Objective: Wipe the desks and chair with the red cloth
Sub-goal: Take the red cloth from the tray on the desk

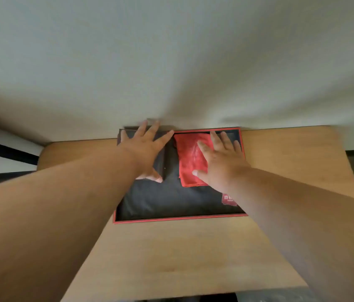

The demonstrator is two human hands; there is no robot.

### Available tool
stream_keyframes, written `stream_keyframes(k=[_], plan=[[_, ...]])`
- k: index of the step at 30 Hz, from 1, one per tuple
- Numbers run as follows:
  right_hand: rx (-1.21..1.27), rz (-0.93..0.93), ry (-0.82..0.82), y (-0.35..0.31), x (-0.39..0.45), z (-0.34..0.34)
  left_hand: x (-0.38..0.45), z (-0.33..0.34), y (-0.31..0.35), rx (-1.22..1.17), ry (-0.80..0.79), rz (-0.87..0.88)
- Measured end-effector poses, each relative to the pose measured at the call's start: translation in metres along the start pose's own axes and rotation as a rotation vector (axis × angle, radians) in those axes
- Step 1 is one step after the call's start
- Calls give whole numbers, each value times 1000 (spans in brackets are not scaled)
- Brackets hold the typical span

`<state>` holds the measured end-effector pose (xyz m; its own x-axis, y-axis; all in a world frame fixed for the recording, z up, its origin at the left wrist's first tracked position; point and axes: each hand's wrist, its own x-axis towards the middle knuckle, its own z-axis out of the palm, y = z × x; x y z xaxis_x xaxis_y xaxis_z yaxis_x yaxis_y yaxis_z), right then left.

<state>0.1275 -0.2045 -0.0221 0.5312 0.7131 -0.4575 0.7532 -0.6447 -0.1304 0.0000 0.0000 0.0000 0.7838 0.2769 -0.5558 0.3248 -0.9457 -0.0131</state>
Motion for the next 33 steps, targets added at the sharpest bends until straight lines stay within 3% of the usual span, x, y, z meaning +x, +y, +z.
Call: stream_keyframes(k=[8,15,26,29,31,33], plan=[[148,184,-44,-6,58,62,26,48,3,-44,89,-92],[225,253,169,-26,68,96,28,63,9,-50,219,-141],[314,240,113,-28,78,71,29,56,7,-48,149,-127],[406,212,247,-25,63,52,26,45,4,-39,56,-111],[485,173,340,-29,43,36,18,30,5,-136,-18,-126],[592,97,393,-35,18,14,6,5,13,-457,16,-195]])
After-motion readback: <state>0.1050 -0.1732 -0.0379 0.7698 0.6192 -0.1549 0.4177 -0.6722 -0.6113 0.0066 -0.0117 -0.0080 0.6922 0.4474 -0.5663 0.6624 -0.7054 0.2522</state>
